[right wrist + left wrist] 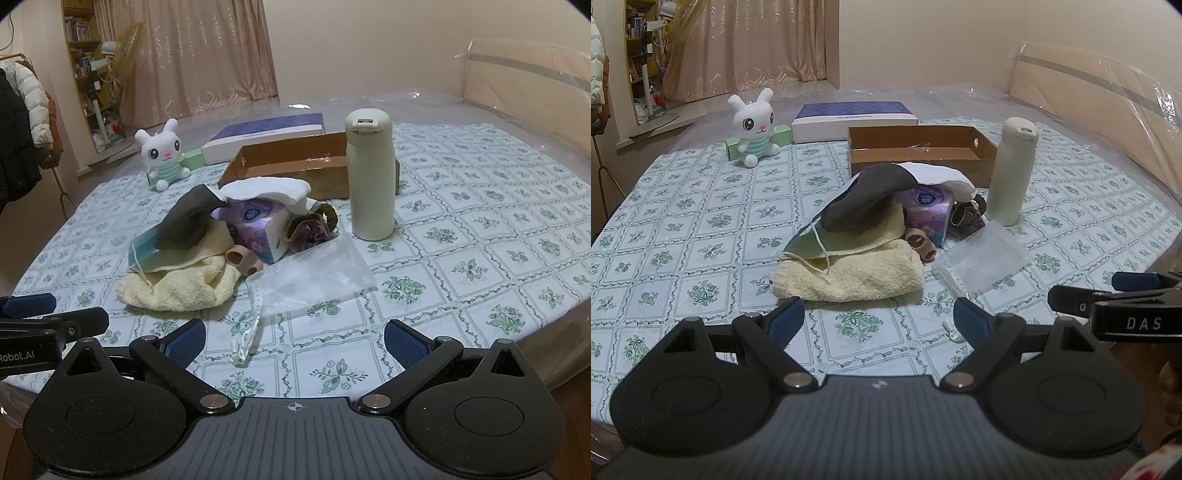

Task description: Organize soft objects

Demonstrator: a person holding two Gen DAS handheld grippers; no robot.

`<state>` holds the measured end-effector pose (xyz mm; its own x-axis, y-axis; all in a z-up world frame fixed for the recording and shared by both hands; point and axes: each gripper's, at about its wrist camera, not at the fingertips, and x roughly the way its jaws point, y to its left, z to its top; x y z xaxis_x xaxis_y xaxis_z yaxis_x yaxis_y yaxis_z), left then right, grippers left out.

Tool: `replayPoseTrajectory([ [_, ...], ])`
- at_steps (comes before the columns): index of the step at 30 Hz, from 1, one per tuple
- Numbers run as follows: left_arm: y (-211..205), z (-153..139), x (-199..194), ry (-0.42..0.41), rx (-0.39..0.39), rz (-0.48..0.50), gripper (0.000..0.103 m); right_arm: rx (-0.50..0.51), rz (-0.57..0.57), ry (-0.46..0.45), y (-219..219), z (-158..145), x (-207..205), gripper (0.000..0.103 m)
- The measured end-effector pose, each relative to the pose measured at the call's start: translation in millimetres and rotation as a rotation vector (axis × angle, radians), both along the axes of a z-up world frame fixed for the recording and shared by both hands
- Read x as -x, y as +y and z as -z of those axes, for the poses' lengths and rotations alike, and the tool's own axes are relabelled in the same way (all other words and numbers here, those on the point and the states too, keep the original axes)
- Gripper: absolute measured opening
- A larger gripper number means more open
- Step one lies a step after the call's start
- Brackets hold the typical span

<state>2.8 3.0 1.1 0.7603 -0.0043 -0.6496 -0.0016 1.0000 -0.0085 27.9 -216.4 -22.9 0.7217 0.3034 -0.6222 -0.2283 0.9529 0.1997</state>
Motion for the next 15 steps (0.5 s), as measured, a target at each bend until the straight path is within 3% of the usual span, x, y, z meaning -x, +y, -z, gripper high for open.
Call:
replayPoseTrajectory([
  [15,1.2,-0.4,0.2,-0.004,0.0,0.0,0.087,-0.001,-0.001,-0.003,0.2,-0.3,0.3,0.103],
])
